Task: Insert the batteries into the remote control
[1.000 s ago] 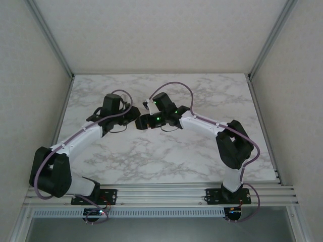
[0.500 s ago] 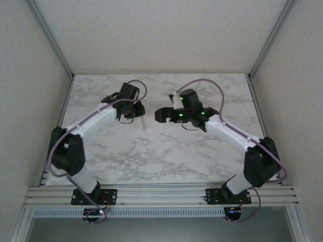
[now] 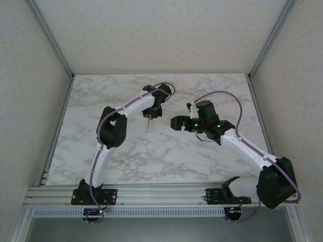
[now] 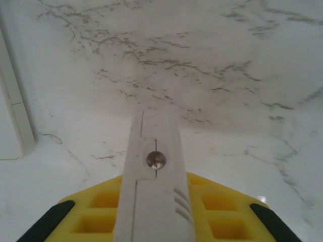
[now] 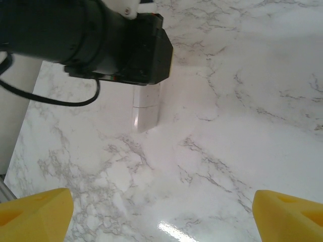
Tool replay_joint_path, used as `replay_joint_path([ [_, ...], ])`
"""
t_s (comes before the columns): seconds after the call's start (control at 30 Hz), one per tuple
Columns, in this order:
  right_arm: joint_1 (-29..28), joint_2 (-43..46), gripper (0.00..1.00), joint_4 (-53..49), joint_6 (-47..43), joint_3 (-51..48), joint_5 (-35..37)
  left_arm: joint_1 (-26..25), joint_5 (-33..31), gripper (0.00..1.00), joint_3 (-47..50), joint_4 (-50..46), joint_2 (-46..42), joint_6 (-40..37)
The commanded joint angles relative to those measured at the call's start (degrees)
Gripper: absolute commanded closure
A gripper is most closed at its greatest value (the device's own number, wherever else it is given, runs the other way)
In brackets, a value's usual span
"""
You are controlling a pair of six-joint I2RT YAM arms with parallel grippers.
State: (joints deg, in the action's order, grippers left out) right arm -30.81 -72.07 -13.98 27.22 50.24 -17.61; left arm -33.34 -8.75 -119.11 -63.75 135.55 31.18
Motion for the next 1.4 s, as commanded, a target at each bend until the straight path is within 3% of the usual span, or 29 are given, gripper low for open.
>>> replay_joint_path([
  [0.0,0.5,1.4,0.08,-0.2,-2.1,-1.1,-0.6,0.1,-6.3,0.89,-8.0,-10.0,4.5,2.9],
  [0.07,0.6,1.6,0.08,-1.0,-3.0,-1.1,-0.8,0.1,-8.2,0.84,-12.5,-12.9,7.4,3.5],
  [0.17,0.6,2.2,0.08,-0.8,-3.7,-1.7,-1.3,0.0,-6.7,0.63,-13.9,-12.3,8.7,2.9],
  [0.27,0.6,2.2,0.08,-0.1,-3.7,-2.3,-2.3,-0.7,-6.2,0.52,-15.0,-10.4,7.9,2.7],
  [0.43,0.8,1.8,0.08,-1.3,-4.1,-1.6,-0.8,-1.3,-6.4,0.41,-15.4,-4.7,2.9,1.9],
  [0.53,1.8,2.7,0.08,-1.9,-3.6,-1.7,2.2,-2.5,-8.0,0.33,-10.9,2.1,-3.4,-0.5],
  [0.6,3.5,4.5,0.08,-4.1,-3.1,-1.8,10.3,-4.0,-10.2,0.25,-0.3,12.9,-12.6,-2.8],
  [0.7,7.4,8.5,0.01,-6.1,-3.2,-4.2,27.0,-4.5,-10.3,0.21,23.5,36.0,-31.8,-5.5],
  [0.8,12.6,12.4,0.01,-3.1,-5.6,-9.6,40.8,-3.8,-16.1,0.1,45.5,55.6,-50.3,-7.8],
  [0.87,15.5,14.1,0.01,4.6,-9.6,-15.0,47.8,-2.6,-20.7,0.01,57.4,65.5,-60.0,-10.3],
  [1.0,20.7,10.9,0.01,24.5,-18.8,-24.9,44.0,0.6,-27.1,0.0,77.5,80.6,-73.4,-20.5],
  [1.1,22.9,1.4,0.01,40.0,-20.7,-28.2,42.1,3.7,-28.3,0.0,89.7,92.0,-78.1,-28.0],
  [1.17,24.0,-5.3,0.01,50.6,-22.6,-28.1,38.4,7.1,-29.1,0.0,95.6,96.5,-79.6,-28.6],
  [1.23,24.6,-12.0,0.01,55.2,-23.3,-26.5,35.3,11.5,-26.8,0.0,100.9,100.5,-80.5,-29.7],
  [1.3,25.3,-16.8,0.01,67.9,-25.9,-30.4,28.0,17.0,-24.0,0.0,106.6,107.1,-80.4,-31.0],
  [1.37,27.5,-15.9,0.01,65.1,-23.7,-29.8,25.5,23.5,-17.5,0.0,110.8,113.0,-79.2,-29.5],
])
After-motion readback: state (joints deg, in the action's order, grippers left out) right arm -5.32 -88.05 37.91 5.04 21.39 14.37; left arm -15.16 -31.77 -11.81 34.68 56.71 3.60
